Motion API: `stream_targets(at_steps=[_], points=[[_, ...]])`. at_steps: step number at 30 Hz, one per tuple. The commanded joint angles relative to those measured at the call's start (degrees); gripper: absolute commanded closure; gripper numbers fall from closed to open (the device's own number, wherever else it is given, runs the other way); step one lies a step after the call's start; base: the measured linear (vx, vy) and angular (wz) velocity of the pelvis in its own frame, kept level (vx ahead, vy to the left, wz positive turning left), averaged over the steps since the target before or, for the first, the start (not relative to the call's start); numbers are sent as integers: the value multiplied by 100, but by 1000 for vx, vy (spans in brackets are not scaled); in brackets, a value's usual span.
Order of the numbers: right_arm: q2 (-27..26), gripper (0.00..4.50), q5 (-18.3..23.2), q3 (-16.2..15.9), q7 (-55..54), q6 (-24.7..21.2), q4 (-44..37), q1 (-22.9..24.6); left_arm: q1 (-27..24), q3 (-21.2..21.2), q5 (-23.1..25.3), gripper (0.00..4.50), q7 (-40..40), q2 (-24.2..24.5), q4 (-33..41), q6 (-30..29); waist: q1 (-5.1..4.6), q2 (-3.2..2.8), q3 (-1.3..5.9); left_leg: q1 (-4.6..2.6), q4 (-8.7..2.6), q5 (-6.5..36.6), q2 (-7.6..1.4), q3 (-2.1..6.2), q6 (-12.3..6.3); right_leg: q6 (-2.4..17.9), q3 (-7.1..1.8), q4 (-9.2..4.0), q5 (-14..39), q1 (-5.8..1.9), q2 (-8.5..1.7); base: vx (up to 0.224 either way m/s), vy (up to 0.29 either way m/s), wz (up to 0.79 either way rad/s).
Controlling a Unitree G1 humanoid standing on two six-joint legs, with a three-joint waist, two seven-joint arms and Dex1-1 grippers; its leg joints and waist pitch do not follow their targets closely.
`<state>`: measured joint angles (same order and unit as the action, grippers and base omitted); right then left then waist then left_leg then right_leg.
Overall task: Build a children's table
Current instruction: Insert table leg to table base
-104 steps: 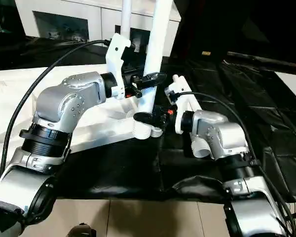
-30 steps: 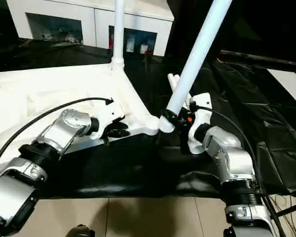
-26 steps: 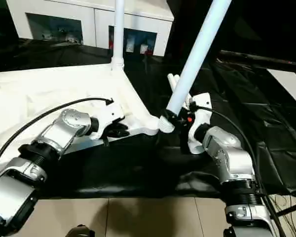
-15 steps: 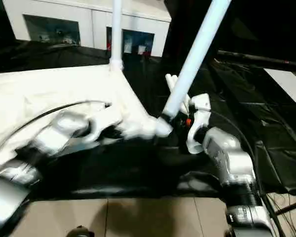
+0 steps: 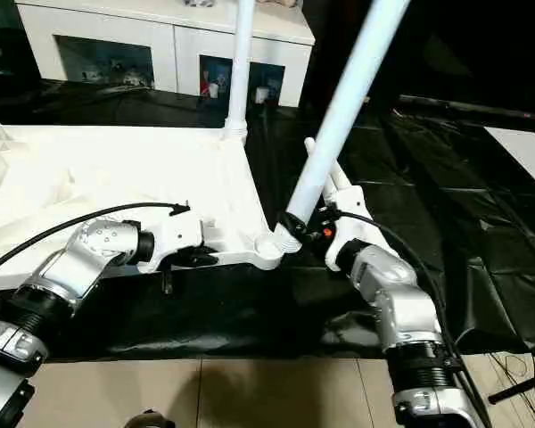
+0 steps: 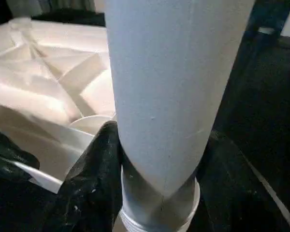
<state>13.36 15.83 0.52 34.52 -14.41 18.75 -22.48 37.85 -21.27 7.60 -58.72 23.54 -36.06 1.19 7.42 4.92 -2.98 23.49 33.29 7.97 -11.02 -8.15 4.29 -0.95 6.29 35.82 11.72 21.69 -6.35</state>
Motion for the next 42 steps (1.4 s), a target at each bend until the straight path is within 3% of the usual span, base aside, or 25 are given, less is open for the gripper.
stream_targets(at_steps=[1, 3, 5, 6, 10, 17, 18, 19, 20, 22, 23, 24, 25, 26, 28, 29, 30, 31, 32, 33, 34, 35, 36, 39, 42], points=[[-9, 265, -141, -91, -79, 173, 29, -18, -66, 33, 1, 450, 191, -33, -71, 3, 18, -98, 413, 113, -458, 1676, -51, 187, -484, 974, 10, -502, 1530, -400, -449, -11, -15, 36], [-26, 265, -124, -29, -127, 149, 82, -53, -31, 31, 15, 450, 210, -55, -108, -30, -74, -195, 394, 174, -455, 1428, -14, 346, -751, 1164, 239, -459, 1202, -457, -406, 13, -24, 42], [-27, 265, -110, 34, -177, 172, 124, -82, -22, 30, 38, 450, 210, -63, -107, -32, -172, -210, 384, 159, -472, 2309, -46, 399, -511, 1082, 255, -515, 1803, -557, -422, 30, -19, 38], [-34, 265, -56, 172, -269, 170, 186, -132, -19, 23, 63, 450, 199, -74, -90, -58, -243, -271, 384, -164, -446, 3018, -269, 267, -111, 933, 87, -608, 2471, -394, -400, 45, -8, 19], [14, 265, 12, 330, -298, 190, 249, -180, -23, -4, 95, 450, 154, -90, -71, -118, -237, -210, 243, -340, -417, 3882, -268, 109, 330, 657, 27, -842, 4016, -471, -425, 47, 10, -2], [138, 265, -4, 204, -44, 236, 68, -65, -6, 1, 86, 450, 109, -106, -96, -189, -247, -246, 437, -486, -530, 2030, -275, -69, -463, 1281, -63, -590, 1150, -676, -203, 83, 26, -7], [119, 265, -25, 156, -18, 209, 44, -47, -3, 2, 79, 450, 89, -102, -92, -215, -185, -150, 427, 144, -346, 1349, 15, -47, -1092, 850, 50, -745, 1075, -1135, -352, 90, 11, 18], [91, 265, -65, 63, 48, 243, -18, -10, -6, 9, 72, 450, 87, -99, -79, -239, -48, -212, 466, 89, -252, 1143, 39, -54, -1316, 737, 153, -867, 1199, -1159, -529, 90, 11, 18], [81, 265, -85, 29, 67, 265, -39, 2, -8, 14, 69, 450, 91, -100, -75, -248, -148, -207, 446, 170, -150, 887, 47, 5, -1603, 599, 275, -910, 1372, -1215, -544, 108, 3, 45], [66, 265, -114, -9, 66, 279, -38, 3, -16, 13, 74, 450, 93, -97, -57, -274, -200, -293, 431, 124, -155, 449, 85, 73, -1749, 450, 487, -932, 1399, -1325, -348, 130, -6, 54], [38, 265, -91, 16, 38, 285, -16, -6, -31, 6, 82, 450, 83, -86, -34, -281, -273, -354, 435, -114, -209, 164, 145, 214, -2031, 435, 608, -842, 1175, -1301, -77, 148, 12, 54], [-10, 265, 11, 115, -4, 194, 25, -41, -53, 1, 93, 450, 76, -74, -7, -282, -503, -396, 467, -776, -290, -156, -44, 683, -2842, 458, 593, -340, 1094, -817, 295, 211, -30, 51], [-10, 265, 11, 115, -4, 194, 25, -41, -53, 1, 93, 450, 76, -74, -7, -282, -676, -506, 516, -1411, -239, -120, -451, 837, -2953, 528, 410, -6, 1393, -214, 255, 211, -30, 51], [-3, 265, 16, 142, -16, 175, 43, -60, -67, -1, 97, 450, 71, -69, 10, -289, -665, -364, 500, -1467, -268, -571, -736, 1059, -3333, 291, 137, 397, 1437, 83, 135, 190, -91, 22], [20, 265, 20, 148, 8, 175, 47, -66, -81, -2, 104, 450, 68, -65, 28, -300, -642, -228, 438, -1340, -354, -662, -736, 914, -3318, -107, -220, 550, 851, 350, -59, 104, -91, -6], [87, 265, 27, 156, 74, 181, 24, -56, -109, -16, 119, 450, 50, -43, 64, -320, -589, 3, 381, -1063, -378, 0, -444, 611, -2616, 60, -551, 102, 147, 167, -223, 66, -100, -8], [122, 265, 55, 180, 115, 166, 4, -54, -131, -2, 68, 450, 0, -37, 95, -320, -342, 261, 366, -481, -19, 1100, 266, 30, -1779, 87, -1001, -499, 659, -426, -446, 77, -116, 17], [144, 265, 74, 198, 140, 153, -11, -53, -146, 9, 29, 450, -35, -34, 118, -321, -126, 262, 371, -278, 440, 1312, 478, -29, -1497, 325, -1329, -664, 863, -693, -707, 77, -116, 17], [172, 265, 96, 224, 170, 141, -32, -54, -165, -21, 43, 450, -66, -3, 165, -334, -92, 273, 441, 50, 655, 699, 313, 191, -946, 803, -1347, -497, 11, -985, -850, 100, -95, 19], [189, 265, 107, 244, 190, 132, -47, -55, -178, -45, 60, 450, -84, 20, 200, -347, -49, 241, 434, 81, 554, 242, 303, 231, -673, 864, -1189, -363, -915, -955, -708, 88, -68, 0], [210, 265, 134, 268, 225, 117, -75, -48, -195, -67, 72, 450, -118, 45, 233, -363, -76, 176, 453, 65, 254, -660, 241, 239, -332, 943, -877, -48, -3148, -825, -398, 88, -68, 0], [227, 265, 159, 287, 256, 103, -101, -42, -212, -75, 68, 450, -158, 62, 257, -374, -103, -35, 461, -131, -90, -1352, 114, 179, -397, 1004, -591, 115, -4272, -571, -154, 0, 0, 0], [257, 265, 189, 308, 294, 91, -142, -30, -230, -69, 48, 450, -194, 73, 269, -360, -201, -146, 533, -204, -3, -1895, -120, 261, -810, 1062, -522, 278, -4393, -447, -46, 0, 0, 0], [355, 265, 341, 371, 429, 26, -284, 5, -255, -59, -26, 450, -394, 118, 270, -230, -186, -47, 483, -279, -38, -1179, -203, 190, -966, 1565, -561, 84, -2920, -372, -193, 0, 0, 0], [435, 265, 467, 430, 605, 8, -419, 49, -271, -126, 12, 450, -578, 177, 348, -119, -136, -68, 357, -338, -210, 763, -283, 75, -515, 1807, -590, -158, -553, -326, -276, -18, 9, 2]])
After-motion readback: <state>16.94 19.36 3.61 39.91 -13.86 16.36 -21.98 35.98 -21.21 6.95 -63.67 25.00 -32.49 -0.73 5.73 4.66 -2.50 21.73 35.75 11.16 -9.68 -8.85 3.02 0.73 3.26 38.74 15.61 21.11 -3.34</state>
